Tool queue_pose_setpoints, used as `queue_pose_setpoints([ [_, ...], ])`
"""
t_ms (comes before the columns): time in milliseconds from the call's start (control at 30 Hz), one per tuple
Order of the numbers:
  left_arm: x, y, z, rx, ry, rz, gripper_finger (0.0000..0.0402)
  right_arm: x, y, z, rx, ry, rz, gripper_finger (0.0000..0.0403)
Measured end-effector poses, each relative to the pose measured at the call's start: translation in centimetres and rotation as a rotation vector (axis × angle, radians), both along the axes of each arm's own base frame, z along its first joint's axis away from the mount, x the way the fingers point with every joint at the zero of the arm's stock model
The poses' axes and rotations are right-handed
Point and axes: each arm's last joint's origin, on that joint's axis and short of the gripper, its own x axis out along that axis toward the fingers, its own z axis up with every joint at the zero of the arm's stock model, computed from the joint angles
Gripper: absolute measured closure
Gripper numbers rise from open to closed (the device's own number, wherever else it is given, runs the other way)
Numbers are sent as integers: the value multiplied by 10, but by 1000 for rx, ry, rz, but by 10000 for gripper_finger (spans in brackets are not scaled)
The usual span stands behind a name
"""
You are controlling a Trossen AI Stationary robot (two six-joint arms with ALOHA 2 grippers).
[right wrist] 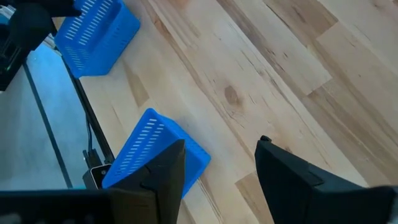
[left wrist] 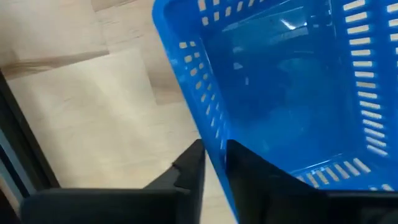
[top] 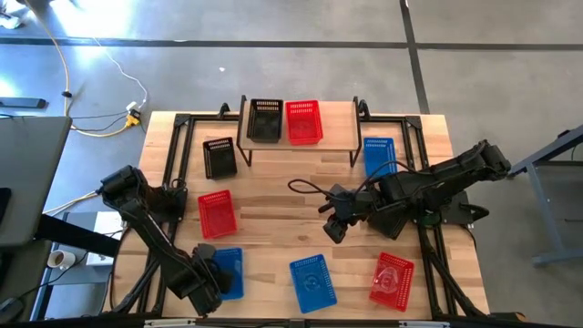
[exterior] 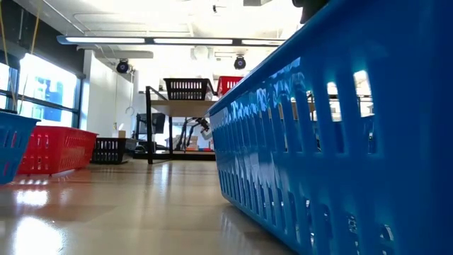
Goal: Stack baskets on shelf by color
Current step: Put the bottom left blue bin on the shelf
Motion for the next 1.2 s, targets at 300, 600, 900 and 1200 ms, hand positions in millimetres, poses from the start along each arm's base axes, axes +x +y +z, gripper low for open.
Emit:
queue_pose_setpoints([
  [300,1,0,0,4,-10,-4,391,0,0,0,-8,-2,24,226],
  [600,12,-7,27,57,-158,-25,399,2,1,2,-30,-38,67,226],
  [900,22,2,70,200,-202,-69,400,8,3,7,-46,-134,124,226],
  [1200,37,22,99,345,-262,-96,401,16,6,16,-23,-257,121,226],
])
